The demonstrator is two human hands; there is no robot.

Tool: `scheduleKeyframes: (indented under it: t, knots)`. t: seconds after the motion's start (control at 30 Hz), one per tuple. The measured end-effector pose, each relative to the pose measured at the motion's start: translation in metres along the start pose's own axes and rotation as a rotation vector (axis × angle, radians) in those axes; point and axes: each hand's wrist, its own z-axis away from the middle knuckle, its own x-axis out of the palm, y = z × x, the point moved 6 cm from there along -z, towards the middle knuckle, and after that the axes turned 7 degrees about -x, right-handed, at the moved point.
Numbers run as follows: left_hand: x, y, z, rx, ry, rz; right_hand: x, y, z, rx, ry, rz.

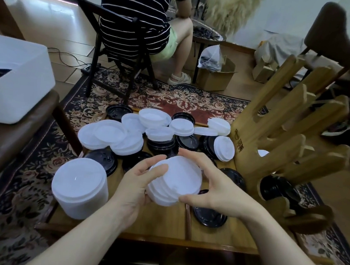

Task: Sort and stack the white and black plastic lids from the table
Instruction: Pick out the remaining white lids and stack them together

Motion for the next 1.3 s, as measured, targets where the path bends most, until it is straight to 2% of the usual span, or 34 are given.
scheduleKeyframes:
  t: [0.17,0.53,0.77,1.0,1.17,1.3]
  knots:
    - [0.004,0.001,0.002,0.009,-0.026,0.025,-0.009,0.009,-0.003,0.08,0.201,0.014]
    - [0.009,0.002,0.005,0.036,-0.055,0.145,0.004,0.017,-0.006,0.117,0.207,0.051]
    - [0.013,0.003,0.009,0.111,-0.102,0.01,0.01,0.017,-0.004,0.102,0.155,0.09]
    - [0.008,0.001,0.005,0.156,-0.051,0.007,0.018,0.011,-0.004,0.125,0.211,0.088]
    - [0.007,0.002,0.004,0.146,-0.051,0.031,0.017,0.012,-0.004,0.118,0.327,0.057]
    - [0.008,0.002,0.005,0.125,-0.054,0.05,0.015,0.014,-0.004,0.136,0.33,-0.001]
